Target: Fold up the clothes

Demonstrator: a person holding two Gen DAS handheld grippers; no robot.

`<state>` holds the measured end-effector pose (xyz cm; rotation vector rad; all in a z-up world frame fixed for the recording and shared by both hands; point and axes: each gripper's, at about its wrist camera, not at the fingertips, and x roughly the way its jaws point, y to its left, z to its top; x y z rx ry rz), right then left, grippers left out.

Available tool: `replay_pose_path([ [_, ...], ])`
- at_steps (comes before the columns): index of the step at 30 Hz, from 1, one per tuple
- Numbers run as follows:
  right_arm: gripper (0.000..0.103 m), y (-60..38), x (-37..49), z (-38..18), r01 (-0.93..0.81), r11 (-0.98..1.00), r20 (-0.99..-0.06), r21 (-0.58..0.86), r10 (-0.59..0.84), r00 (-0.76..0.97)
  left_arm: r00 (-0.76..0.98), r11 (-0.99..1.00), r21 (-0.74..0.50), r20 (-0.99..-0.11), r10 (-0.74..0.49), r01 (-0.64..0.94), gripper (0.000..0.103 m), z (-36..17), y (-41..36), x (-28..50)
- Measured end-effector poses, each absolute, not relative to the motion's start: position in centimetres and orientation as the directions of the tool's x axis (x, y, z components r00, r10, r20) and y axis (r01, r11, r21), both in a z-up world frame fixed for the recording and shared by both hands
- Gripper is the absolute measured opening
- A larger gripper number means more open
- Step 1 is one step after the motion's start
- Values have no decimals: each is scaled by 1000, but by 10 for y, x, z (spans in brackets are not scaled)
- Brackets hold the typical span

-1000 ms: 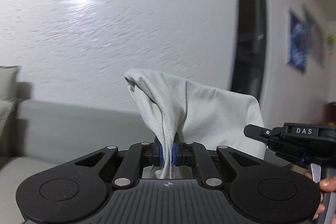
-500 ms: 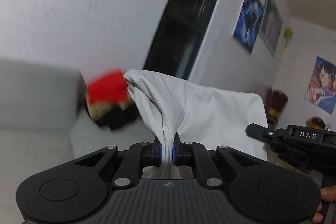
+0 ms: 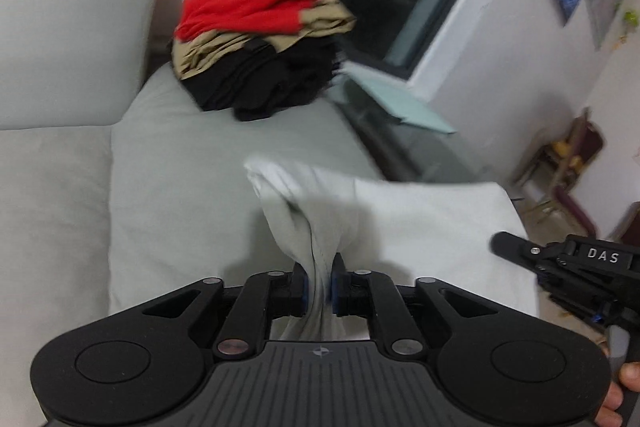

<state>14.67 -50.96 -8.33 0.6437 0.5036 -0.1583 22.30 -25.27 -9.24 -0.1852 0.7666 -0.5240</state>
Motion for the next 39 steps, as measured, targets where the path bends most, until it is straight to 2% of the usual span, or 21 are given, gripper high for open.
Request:
replay_pose_path([
  [2,12,-512,155,-88,355,797,-537,488,-47,842,638,894,-275,-628,-446,354,30,-94,-246,230],
  [6,35,-519,134,-89,409,787,-546,463,-111,831,669,925,-188,-644,-370,330,32,-94,-207,228],
  [9,45,-524,103,-86,426,795,-558,432,-136,818,643,918,-195,-662,-384,347,31,-94,-187,212],
  [13,55,-515,64,-83,395,812,-579,430,-88,811,584,870,-200,-672,-456,450,31,-99,-209,184],
  [15,55,-501,52,-82,355,838,-584,414,-54,810,557,847,-183,-680,-476,500,32,-103,-226,169],
  [17,47,-483,44,-83,298,875,-587,381,-20,809,542,833,-126,-705,-457,539,32,-109,-251,155],
  [19,18,-466,45,-89,222,913,-583,343,22,812,537,825,-84,-722,-436,558,32,-117,-268,146],
  [20,15,-459,45,-93,191,928,-586,319,34,810,542,829,-62,-728,-419,556,32,-120,-272,142],
  [24,13,-443,43,-115,210,959,-667,188,-32,744,543,846,-2,-766,-343,533,33,-124,-274,134],
  [28,12,-447,7,-118,292,927,-691,237,-50,722,499,856,15,-818,-287,516,33,-119,-259,118],
  [31,14,-443,-13,-117,323,920,-739,223,-56,671,467,868,8,-846,-259,496,35,-112,-249,103],
  [33,16,-441,-20,-111,354,909,-769,221,-61,636,465,867,17,-849,-250,497,43,-101,-246,91],
  [35,29,-438,-26,-94,368,890,-763,268,-36,645,483,864,18,-835,-264,503,46,-84,-244,78],
  [37,55,-433,-32,-73,356,879,-742,318,-4,670,502,861,18,-818,-280,509,52,-66,-241,65],
  [39,67,-425,-39,-50,329,880,-718,343,19,696,508,859,-14,-801,-316,511,66,-47,-235,55],
])
